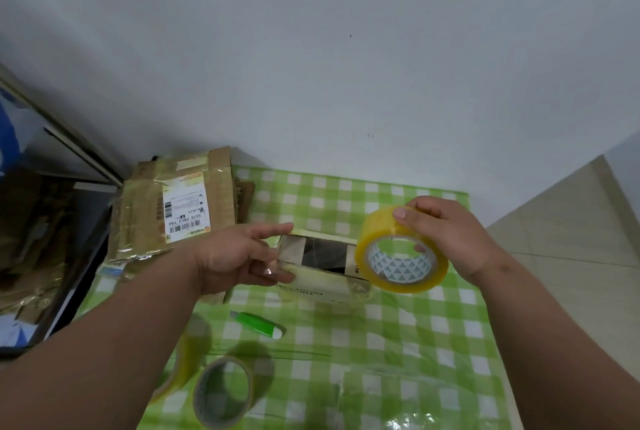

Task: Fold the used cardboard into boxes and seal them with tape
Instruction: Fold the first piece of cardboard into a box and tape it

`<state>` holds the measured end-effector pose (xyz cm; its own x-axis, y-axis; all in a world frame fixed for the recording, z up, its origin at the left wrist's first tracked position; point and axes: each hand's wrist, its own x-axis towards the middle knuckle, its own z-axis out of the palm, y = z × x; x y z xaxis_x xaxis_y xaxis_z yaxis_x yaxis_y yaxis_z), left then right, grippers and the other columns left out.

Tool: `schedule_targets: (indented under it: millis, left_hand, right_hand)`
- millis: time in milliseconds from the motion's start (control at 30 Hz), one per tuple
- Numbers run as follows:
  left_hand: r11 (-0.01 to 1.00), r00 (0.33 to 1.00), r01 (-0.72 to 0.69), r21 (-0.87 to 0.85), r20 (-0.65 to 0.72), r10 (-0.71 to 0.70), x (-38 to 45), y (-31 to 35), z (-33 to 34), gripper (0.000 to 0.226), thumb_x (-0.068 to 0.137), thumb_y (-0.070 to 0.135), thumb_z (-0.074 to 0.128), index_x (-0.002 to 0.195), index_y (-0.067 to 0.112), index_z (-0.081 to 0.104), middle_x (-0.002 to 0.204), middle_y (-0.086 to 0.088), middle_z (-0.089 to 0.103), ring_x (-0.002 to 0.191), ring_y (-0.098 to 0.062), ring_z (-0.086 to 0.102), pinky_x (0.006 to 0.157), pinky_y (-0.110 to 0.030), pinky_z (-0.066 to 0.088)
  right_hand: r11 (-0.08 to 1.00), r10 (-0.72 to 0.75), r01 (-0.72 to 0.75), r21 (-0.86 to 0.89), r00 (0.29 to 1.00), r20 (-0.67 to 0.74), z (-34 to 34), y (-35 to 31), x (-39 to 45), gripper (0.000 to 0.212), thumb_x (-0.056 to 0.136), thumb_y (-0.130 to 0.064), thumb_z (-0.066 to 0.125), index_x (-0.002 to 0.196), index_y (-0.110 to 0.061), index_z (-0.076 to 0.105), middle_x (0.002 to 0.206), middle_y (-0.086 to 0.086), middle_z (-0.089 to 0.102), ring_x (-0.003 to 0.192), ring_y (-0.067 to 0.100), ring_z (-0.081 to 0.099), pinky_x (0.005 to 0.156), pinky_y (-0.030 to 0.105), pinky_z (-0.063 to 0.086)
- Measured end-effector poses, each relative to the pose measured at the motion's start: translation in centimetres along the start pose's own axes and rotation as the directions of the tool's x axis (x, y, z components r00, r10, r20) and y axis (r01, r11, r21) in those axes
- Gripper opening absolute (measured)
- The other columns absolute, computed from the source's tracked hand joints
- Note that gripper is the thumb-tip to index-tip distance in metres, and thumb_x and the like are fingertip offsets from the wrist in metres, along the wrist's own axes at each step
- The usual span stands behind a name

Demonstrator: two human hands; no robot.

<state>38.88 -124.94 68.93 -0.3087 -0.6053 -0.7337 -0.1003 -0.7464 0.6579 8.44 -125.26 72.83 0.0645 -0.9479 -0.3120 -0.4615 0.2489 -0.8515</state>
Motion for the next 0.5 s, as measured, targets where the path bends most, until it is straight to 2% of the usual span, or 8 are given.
schedule_targets:
  millis: [100, 167, 300, 367, 500]
  left_hand:
    - [0.995, 1.000, 0.031, -0.095, -0.001, -0.031, 0.4, -0.8, -0.5, 0.045, 0.097, -0.008, 0.043, 0.134, 0.013, 0.055, 0.099, -0.030, 0.067, 0.103, -0.037, 0.069, 0.098, -0.047, 0.051]
    - [0.991, 0.999, 0.032, -0.131, -0.004, -0.032, 0.8, -1.1, -0.5, 0.042, 0.096, -0.009, 0.041, 0.131, 0.010, 0.057, 0.089, -0.026, 0.070, 0.102, -0.036, 0.070, 0.090, -0.044, 0.055]
    - [0.991, 0.999, 0.017, -0.134, -0.024, -0.021, 1.2, -1.1, -0.6, 0.040, 0.097, -0.010, 0.039, 0.126, 0.009, 0.059, 0.072, -0.019, 0.063, 0.101, -0.039, 0.070, 0.087, -0.047, 0.056]
    - [0.992, 0.999, -0.005, -0.128, -0.043, -0.001, 1.4, -1.0, -0.6, 0.039, 0.097, -0.010, 0.039, 0.124, 0.009, 0.060, 0.069, -0.017, 0.062, 0.097, -0.038, 0.071, 0.084, -0.046, 0.058]
    - [0.996, 0.993, -0.063, -0.063, -0.100, 0.056, 1.9, -1.2, -0.3, 0.032, 0.099, -0.006, 0.042, 0.119, 0.010, 0.062, 0.065, -0.011, 0.066, 0.081, -0.030, 0.074, 0.075, -0.042, 0.061]
  right_hand:
    - [0.999, 0.003, -0.002, -0.035, 1.000, 0.010, 0.2, -0.2, -0.2, 0.034, 0.082, -0.046, 0.073, 0.080, -0.013, 0.070, 0.076, 0.004, 0.069, 0.075, 0.024, 0.068, 0.078, 0.047, 0.056]
    - [0.999, 0.022, -0.021, -0.043, 1.000, 0.023, 0.2, -0.7, -0.2, 0.030, 0.081, -0.043, 0.075, 0.083, -0.013, 0.071, 0.081, 0.006, 0.072, 0.078, 0.027, 0.071, 0.073, 0.040, 0.055]
    - [0.993, 0.058, -0.059, 0.103, 0.998, 0.013, -0.3, -1.4, 0.0, 0.049, 0.065, -0.053, 0.075, 0.081, -0.007, 0.069, 0.076, 0.008, 0.069, 0.069, 0.027, 0.064, 0.070, 0.044, 0.053]
    - [0.998, 0.061, -0.061, 0.025, 0.998, 0.027, -0.2, -1.5, 0.0, 0.045, 0.070, -0.053, 0.077, 0.082, -0.010, 0.069, 0.079, 0.007, 0.071, 0.072, 0.025, 0.067, 0.071, 0.044, 0.055]
    - [0.960, 0.090, -0.067, -0.271, 0.993, 0.073, 1.1, -0.9, -0.5, 0.031, 0.082, -0.052, 0.069, 0.089, -0.021, 0.065, 0.088, -0.002, 0.068, 0.078, 0.016, 0.068, 0.066, 0.033, 0.052]
